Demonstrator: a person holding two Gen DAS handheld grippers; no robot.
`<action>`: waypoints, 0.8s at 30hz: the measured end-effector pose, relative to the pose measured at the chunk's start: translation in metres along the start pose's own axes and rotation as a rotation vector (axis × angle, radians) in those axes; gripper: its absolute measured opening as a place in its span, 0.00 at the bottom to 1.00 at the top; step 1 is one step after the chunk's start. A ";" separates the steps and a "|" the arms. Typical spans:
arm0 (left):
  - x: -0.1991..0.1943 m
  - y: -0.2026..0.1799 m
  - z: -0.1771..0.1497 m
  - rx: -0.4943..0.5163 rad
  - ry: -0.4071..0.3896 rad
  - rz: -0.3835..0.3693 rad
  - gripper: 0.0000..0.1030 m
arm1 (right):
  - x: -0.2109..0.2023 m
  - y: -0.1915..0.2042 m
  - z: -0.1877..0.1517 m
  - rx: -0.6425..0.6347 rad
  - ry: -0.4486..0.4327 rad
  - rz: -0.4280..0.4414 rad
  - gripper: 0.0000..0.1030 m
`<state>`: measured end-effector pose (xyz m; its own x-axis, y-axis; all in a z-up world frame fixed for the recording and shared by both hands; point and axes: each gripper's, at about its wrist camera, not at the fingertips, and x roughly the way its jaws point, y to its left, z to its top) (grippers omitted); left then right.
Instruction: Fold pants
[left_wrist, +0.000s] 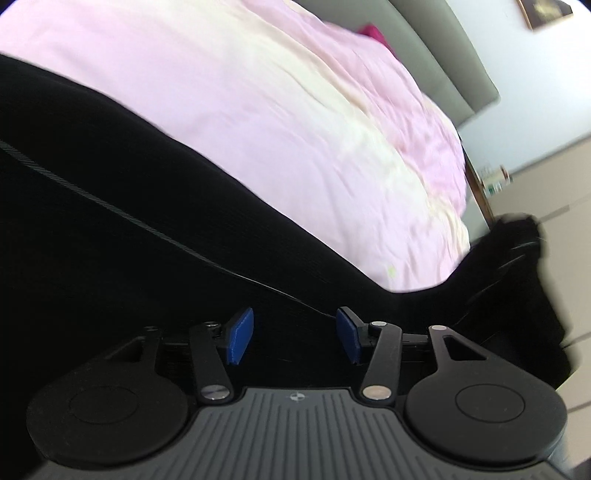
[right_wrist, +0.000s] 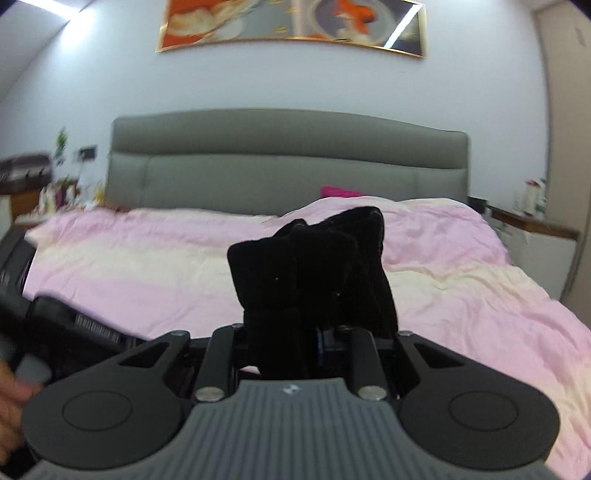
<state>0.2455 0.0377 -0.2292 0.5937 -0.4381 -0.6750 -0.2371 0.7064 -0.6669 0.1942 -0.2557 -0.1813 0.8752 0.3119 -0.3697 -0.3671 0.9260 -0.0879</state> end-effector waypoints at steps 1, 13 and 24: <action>-0.006 0.009 0.001 -0.017 -0.006 0.007 0.58 | 0.004 0.022 -0.006 -0.071 0.031 0.039 0.18; -0.031 0.034 -0.003 -0.025 0.015 -0.002 0.58 | 0.027 0.123 -0.066 -0.559 0.401 0.195 0.36; -0.012 -0.010 -0.010 0.130 0.085 0.002 0.69 | 0.009 0.021 -0.018 -0.096 0.503 0.486 0.44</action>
<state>0.2328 0.0303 -0.2171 0.5250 -0.4778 -0.7043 -0.1339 0.7709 -0.6228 0.1885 -0.2374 -0.2034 0.3615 0.5278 -0.7686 -0.7258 0.6768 0.1234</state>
